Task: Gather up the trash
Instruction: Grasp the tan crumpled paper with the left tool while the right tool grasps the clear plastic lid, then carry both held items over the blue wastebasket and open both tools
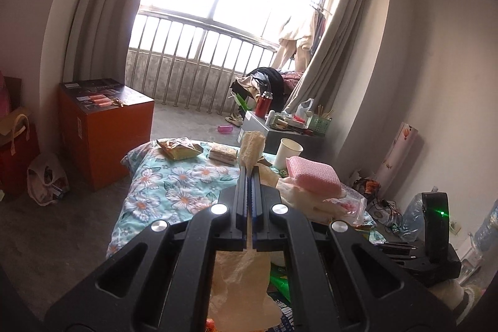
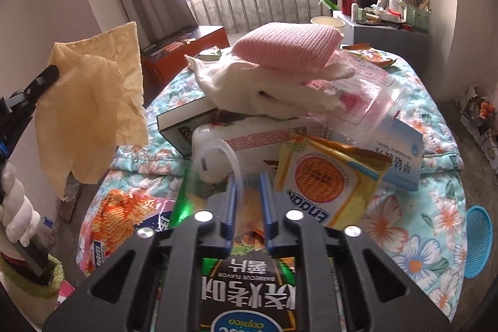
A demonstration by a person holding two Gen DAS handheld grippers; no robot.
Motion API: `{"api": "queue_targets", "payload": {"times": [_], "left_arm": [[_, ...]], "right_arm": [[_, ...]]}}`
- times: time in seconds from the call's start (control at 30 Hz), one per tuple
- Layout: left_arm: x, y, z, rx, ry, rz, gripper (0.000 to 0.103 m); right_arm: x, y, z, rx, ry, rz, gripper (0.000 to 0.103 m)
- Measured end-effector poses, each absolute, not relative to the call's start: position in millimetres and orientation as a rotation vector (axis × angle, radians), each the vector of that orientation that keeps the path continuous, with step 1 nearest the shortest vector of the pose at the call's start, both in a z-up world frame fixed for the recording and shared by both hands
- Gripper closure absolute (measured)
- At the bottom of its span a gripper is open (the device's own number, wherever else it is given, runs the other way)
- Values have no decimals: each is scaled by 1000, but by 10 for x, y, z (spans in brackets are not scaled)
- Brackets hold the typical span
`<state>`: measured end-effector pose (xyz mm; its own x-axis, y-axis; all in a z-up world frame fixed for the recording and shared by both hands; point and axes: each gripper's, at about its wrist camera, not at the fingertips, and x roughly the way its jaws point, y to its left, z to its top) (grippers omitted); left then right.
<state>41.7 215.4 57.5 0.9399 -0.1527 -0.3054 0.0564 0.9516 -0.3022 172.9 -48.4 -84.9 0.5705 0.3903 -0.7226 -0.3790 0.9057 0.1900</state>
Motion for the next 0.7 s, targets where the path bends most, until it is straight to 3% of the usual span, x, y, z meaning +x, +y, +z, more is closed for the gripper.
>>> {"api": "queue_targets", "payload": {"times": [0.37, 0.7], "left_arm": [[344, 1808, 935, -257, 308, -211, 103], [860, 197, 1268, -77, 405, -632, 103]], "right_arm": [[1343, -987, -335, 158, 666, 457, 97], [689, -2732, -182, 382, 526, 97, 97]]}}
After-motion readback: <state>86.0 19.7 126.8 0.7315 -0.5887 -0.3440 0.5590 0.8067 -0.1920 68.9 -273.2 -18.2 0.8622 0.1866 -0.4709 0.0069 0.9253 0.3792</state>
